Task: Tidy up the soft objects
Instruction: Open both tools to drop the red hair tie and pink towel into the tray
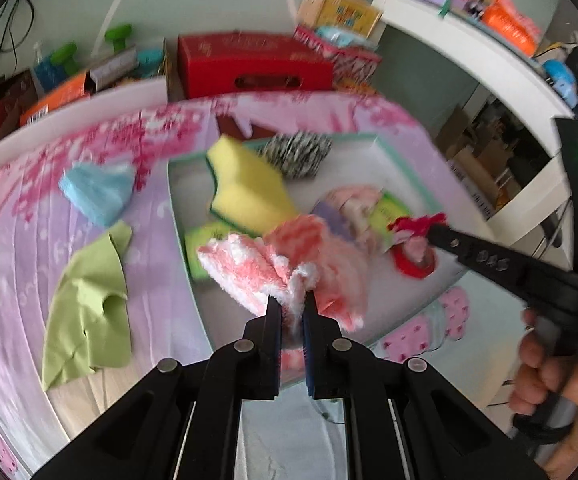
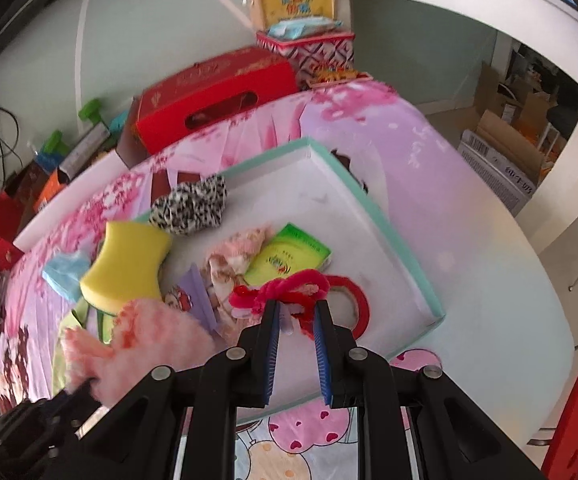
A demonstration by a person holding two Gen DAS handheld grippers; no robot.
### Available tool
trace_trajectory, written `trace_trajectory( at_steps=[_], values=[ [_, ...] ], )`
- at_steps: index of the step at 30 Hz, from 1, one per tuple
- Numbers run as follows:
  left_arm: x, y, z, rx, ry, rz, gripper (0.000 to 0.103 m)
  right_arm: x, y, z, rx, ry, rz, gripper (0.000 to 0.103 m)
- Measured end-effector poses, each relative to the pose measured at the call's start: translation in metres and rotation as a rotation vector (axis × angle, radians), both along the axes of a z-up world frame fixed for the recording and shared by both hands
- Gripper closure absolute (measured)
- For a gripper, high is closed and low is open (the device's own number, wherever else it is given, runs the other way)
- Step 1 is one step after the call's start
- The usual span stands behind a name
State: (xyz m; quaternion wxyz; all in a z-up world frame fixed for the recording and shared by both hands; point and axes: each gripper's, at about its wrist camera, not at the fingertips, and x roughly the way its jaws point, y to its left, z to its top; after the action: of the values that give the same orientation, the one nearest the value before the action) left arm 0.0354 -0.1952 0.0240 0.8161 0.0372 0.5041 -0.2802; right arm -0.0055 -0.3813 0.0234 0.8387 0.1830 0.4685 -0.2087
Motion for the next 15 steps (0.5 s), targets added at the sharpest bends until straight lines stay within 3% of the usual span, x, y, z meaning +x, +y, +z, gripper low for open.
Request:
trace_trajectory(
  at_steps=[9, 15],
  values=[
    [0.011, 0.002, -0.04, 0.067, 0.085, 0.032, 0.094, 0.011, 0.005, -0.018, -0.002, 0.093, 0.026, 0.082],
    [0.016, 0.004, -0.046, 0.08, 0.107, 0.05, 0.092, 0.014, 0.008, -0.023, -0.016, 0.128, 0.034, 0.082]
  ],
)
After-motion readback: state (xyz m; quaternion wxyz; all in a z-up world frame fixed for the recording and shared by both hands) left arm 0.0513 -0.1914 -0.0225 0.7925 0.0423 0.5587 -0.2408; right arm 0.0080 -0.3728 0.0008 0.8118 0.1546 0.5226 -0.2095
